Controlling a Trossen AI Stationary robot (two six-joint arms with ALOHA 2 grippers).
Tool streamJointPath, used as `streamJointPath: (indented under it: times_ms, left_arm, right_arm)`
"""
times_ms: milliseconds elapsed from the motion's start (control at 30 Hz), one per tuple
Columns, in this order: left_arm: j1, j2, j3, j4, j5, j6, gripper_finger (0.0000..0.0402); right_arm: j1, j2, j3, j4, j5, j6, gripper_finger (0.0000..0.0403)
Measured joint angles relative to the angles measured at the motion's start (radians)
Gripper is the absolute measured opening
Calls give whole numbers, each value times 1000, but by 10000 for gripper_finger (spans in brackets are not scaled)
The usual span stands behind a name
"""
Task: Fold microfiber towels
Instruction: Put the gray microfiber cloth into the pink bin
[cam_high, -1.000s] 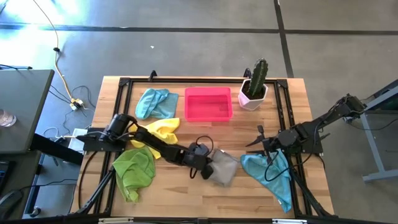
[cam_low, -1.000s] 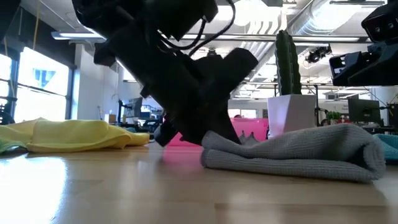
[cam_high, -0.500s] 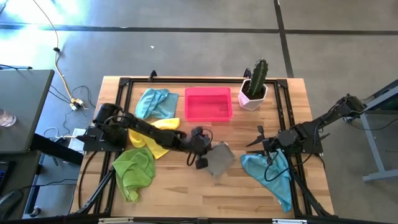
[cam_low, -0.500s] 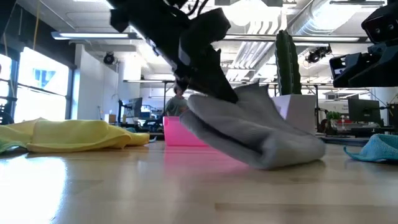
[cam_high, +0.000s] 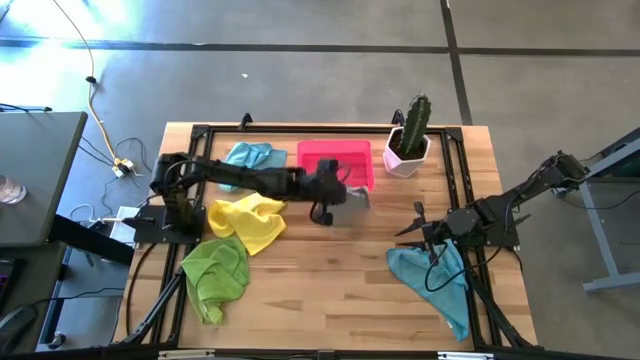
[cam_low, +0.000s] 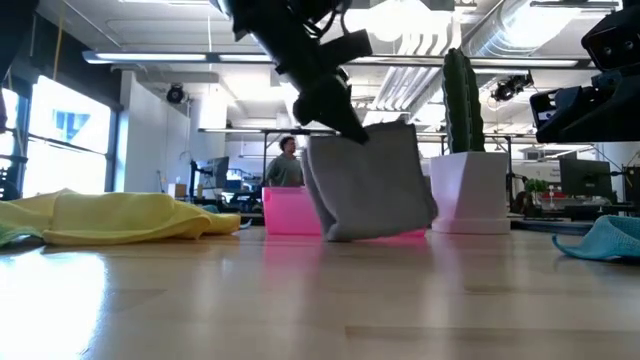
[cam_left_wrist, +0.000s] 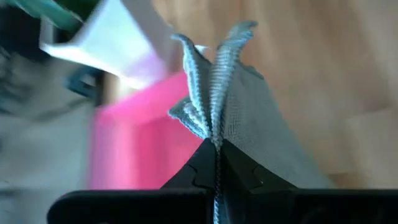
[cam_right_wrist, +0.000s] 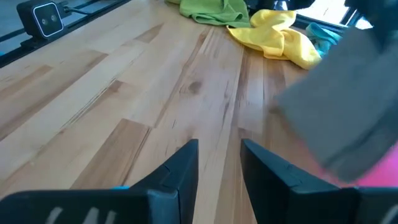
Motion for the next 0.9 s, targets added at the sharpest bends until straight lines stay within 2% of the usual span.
streamJointPath:
  times_ms: [133, 300, 567, 900]
  left_arm:
    - [59, 0, 38, -7, -11, 244, 0]
    - [138, 0, 53, -12, -6, 326, 0]
    - [265, 19, 55, -7, 160, 476, 0]
    - [357, 101, 55, -9, 320, 649, 0]
  right_arm:
    - [0, 0, 0, 0, 0, 0, 114]
    - [0, 0, 0, -1, 0, 0, 114]
    - [0, 0, 0, -1, 0, 0, 114]
    - [0, 0, 0, -5, 0, 0, 114]
